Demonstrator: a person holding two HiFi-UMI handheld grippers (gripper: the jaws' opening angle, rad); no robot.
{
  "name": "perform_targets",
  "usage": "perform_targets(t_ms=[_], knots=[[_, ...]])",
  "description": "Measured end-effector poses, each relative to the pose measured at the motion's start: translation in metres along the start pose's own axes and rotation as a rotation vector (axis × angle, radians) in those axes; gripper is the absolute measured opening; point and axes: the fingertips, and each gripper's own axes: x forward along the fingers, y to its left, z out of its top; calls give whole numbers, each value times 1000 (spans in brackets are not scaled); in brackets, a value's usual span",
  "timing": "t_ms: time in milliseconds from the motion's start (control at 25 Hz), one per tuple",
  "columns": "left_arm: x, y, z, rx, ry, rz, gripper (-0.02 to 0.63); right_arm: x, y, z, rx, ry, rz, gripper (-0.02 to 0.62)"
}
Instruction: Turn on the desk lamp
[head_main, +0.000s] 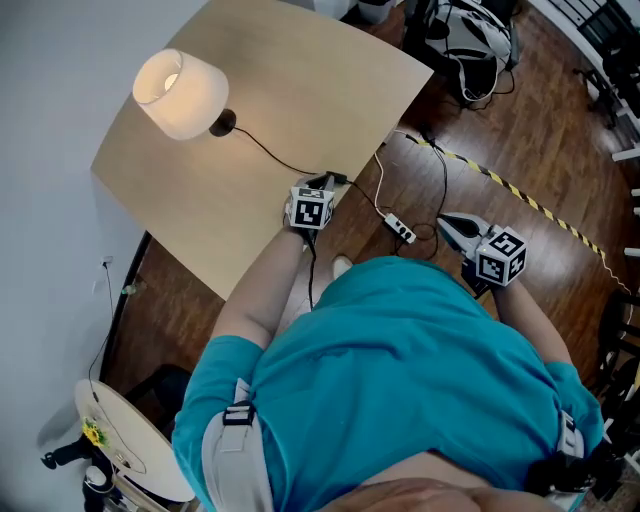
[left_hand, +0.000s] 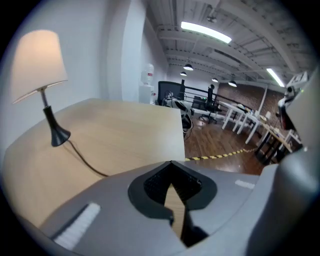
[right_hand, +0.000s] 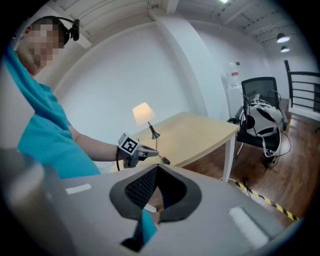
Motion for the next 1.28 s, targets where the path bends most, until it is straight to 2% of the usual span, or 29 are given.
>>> perform_targets(t_ms=[120, 320, 440, 600, 760, 880, 960, 1040, 1120, 1280], knots=[[-56, -26, -14, -175, -127, -8, 2, -16, 5, -18, -49, -18, 83, 2], [-147, -108, -88, -422, -334, -25, 2, -55, 29, -50, -144, 9, 237, 2], [-172, -149, -148, -567, -397, 27, 2, -62, 39, -74, -200, 56, 349, 2], [-199, -190, -207, -683, -458, 130, 2, -52, 53, -109, -258, 144, 507, 2], [-224, -209, -247, -741, -505, 255, 2, -23, 62, -140, -282, 243, 638, 2], [-250, -238, -277, -771, -571, 336, 2, -32, 93, -165, -337, 253, 761, 2], [-263, -266, -296, -762, -606, 374, 2, -49, 116, -183, -374, 248, 824, 2], [-272, -290, -316, -752, -605, 382, 2, -62, 139, -198, -401, 259, 858, 2], [-284, -315, -335, -706, -608, 373, 2, -78, 161, -218, -431, 272, 866, 2], [-321, -376, -397, -619, -666, 362, 2, -129, 208, -284, -497, 269, 855, 2]])
